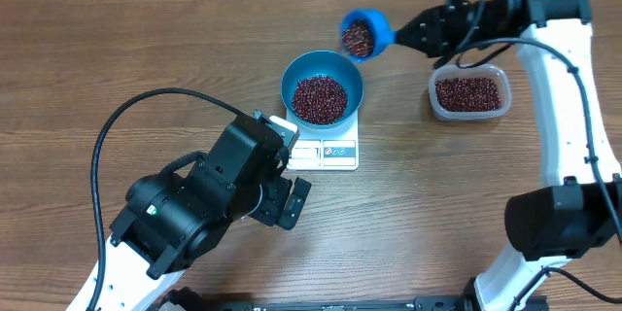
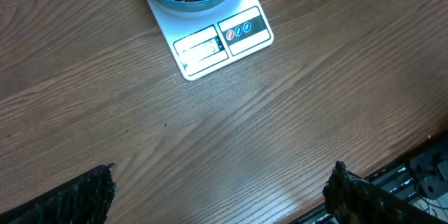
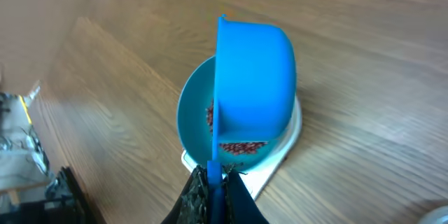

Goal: Scoop item into bowl and weigh 150g on scale
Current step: 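Lift and carry the filled scoop over the teal bowl, then tip the scoop with the right gripper to pour beans into bowl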

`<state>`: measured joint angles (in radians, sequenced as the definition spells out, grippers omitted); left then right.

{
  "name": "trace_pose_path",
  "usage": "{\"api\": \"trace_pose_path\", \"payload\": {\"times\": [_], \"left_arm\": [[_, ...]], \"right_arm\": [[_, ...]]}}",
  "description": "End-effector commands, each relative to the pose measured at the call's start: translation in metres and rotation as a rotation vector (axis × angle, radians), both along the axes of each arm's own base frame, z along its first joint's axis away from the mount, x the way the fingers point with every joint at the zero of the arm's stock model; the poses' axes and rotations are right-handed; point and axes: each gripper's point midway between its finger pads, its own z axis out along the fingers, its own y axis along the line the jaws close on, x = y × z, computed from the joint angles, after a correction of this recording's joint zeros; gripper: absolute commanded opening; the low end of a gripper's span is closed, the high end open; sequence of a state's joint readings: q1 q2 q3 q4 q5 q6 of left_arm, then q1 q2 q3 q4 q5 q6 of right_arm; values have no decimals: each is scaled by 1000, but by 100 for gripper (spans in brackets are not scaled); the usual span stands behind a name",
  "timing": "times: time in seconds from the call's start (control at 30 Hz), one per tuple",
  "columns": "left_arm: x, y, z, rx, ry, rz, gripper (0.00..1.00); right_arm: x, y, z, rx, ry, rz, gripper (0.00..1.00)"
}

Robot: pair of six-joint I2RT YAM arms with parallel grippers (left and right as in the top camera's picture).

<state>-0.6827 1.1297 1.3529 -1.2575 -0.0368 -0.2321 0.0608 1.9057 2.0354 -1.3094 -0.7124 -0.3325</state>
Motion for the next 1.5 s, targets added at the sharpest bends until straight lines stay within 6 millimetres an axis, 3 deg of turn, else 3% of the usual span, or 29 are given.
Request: {"api": "trace_pose_path", "payload": {"times": [0.0, 0.37, 0.8, 1.1, 1.47], "left_arm": [[0, -1, 5, -7, -16, -14, 99], [0, -1, 6, -7, -16, -14, 100], [0, -1, 6, -7, -16, -14, 99], [0, -1, 5, -7, -16, -14, 99], [0, -1, 6, -7, -16, -14, 100]], "right_arm": [[-6, 14, 12, -86, -60, 4, 4], [-15, 42, -2, -243, -91, 49, 4], [-17, 52, -3, -268, -108, 66, 4], [-21, 62, -13, -450, -168, 67, 4], [-22, 65, -13, -456, -173, 73, 4]]}}
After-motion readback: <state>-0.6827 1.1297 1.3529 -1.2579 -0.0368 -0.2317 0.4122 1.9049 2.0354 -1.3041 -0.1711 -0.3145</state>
